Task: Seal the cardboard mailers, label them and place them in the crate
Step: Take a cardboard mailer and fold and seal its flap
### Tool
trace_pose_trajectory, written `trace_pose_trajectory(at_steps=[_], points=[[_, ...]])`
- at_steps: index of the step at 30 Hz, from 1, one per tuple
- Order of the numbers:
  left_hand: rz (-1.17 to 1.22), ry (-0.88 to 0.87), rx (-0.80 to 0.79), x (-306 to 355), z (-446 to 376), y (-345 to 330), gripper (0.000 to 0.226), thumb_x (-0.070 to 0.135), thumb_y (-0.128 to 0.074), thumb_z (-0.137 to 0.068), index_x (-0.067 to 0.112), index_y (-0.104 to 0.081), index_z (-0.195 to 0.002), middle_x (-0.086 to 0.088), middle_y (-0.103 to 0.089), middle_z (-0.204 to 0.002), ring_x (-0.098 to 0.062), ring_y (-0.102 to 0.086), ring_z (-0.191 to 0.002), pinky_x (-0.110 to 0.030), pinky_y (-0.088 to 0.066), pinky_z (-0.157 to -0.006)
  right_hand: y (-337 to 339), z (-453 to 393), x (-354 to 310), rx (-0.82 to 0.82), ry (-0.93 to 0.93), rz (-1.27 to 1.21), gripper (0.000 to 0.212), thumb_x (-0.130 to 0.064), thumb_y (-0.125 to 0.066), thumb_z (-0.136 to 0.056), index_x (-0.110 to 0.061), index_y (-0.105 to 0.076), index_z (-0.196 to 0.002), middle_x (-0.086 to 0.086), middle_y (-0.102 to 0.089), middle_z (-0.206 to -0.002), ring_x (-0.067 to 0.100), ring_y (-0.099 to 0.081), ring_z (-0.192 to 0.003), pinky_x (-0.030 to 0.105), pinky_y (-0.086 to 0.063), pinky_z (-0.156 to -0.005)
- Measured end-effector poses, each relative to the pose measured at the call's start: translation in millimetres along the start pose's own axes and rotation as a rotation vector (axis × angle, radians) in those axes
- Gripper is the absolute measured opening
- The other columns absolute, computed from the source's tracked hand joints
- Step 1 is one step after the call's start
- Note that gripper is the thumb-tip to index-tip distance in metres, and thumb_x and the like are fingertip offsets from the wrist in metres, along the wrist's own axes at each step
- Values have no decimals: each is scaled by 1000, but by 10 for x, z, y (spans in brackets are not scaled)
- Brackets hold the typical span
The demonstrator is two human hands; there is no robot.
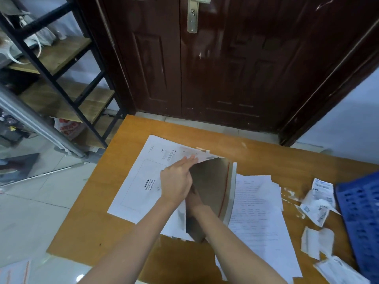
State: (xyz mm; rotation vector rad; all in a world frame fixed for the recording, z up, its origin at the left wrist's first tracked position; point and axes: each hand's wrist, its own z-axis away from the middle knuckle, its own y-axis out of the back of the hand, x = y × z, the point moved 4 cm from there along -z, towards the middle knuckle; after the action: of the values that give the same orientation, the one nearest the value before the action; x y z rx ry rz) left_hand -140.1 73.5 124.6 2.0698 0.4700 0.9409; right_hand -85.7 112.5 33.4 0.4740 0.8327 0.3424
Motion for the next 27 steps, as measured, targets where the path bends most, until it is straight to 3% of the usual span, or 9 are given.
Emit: trace_pose_trajectory(at_steps=[2, 4, 8, 11, 14, 17, 19, 23, 27], points=[[4, 7, -3, -19, 4, -5, 47, -8, -54, -66, 21, -77, -94, 3, -75, -97, -15, -72, -88, -19, -48, -46, 29, 88, -65, -85, -14, 173, 55, -21, -40, -102, -9, -15, -150, 10, -16, -157, 25, -8, -146, 38, -7, -120], [-10, -1, -9, -12, 5, -1, 45, -7, -55, -65, 21, -78, -93, 1, -75, -96, -16, -73, -86, -21, -49, -45, 37, 101, -54, -145, -14, 246, 62, -17, -46, -99, -8, -12, -151, 9, -13, -158, 26, -4, -147, 39, -5, -119], [-53, -7, -31, 36, 20, 22, 45, -5, -55, -64, 21, -77, -93, 0, -75, -94, -17, -73, -81, -20, -48, -46, 124, 196, -151, -80, 82, 211, 42, -15, -45, -98, -7, -41, -139, 13, -41, -146, 29, -35, -135, 33, -28, -113], [-88, 12, -70, 12, 45, -20, 44, -1, -53, -67, 21, -77, -96, -2, -76, -92, -19, -73, -75, -21, -48, -48, 319, 183, -223, -45, 59, -49, 21, -12, -51, -92, -4, -62, -108, 16, -64, -110, 29, -60, -99, 38, -51, -89], [-107, 50, -102, -24, 61, -55, 44, 1, -49, -71, 22, -76, -98, -1, -76, -89, -23, -71, -65, -21, -44, -46, 694, 287, -241, -6, 54, -155, 20, -2, -48, -86, -5, -66, -94, 10, -68, -91, 15, -61, -71, 24, -48, -63], [-117, 53, -107, 8, 68, -56, 48, 1, -47, -67, 24, -75, -98, 2, -75, -87, -26, -68, -61, -22, -41, -45, 1012, 528, -57, -108, 77, -580, 20, 0, -53, -88, -9, -70, -94, 4, -72, -83, 10, -70, -73, 15, -51, -68], [-106, 58, -97, 47, 80, -67, 49, -1, -47, -66, 25, -74, -98, 3, -75, -90, -26, -68, -64, -26, -46, -44, 1209, 646, 224, 34, 61, -868, 19, -6, -52, -93, -11, -69, -98, 5, -73, -86, 16, -71, -77, 20, -53, -74], [-69, 80, -116, 155, 146, -191, 47, -8, -56, -73, 21, -73, -105, 0, -73, -102, -28, -70, -79, -30, -52, -51, 1344, 763, 1186, 660, -259, -1326, 9, -8, -56, -90, -9, -65, -89, 7, -65, -79, 10, -64, -63, 21, -52, -66], [-119, 88, -166, 261, 221, -309, 44, -7, -62, -75, 19, -71, -110, -1, -71, -109, -28, -68, -90, -33, -53, -56, 1138, 912, 1969, 780, -688, -650, 38, -21, -69, -82, -15, -57, -117, 13, -57, -127, 29, -52, -117, 38, -46, -89]])
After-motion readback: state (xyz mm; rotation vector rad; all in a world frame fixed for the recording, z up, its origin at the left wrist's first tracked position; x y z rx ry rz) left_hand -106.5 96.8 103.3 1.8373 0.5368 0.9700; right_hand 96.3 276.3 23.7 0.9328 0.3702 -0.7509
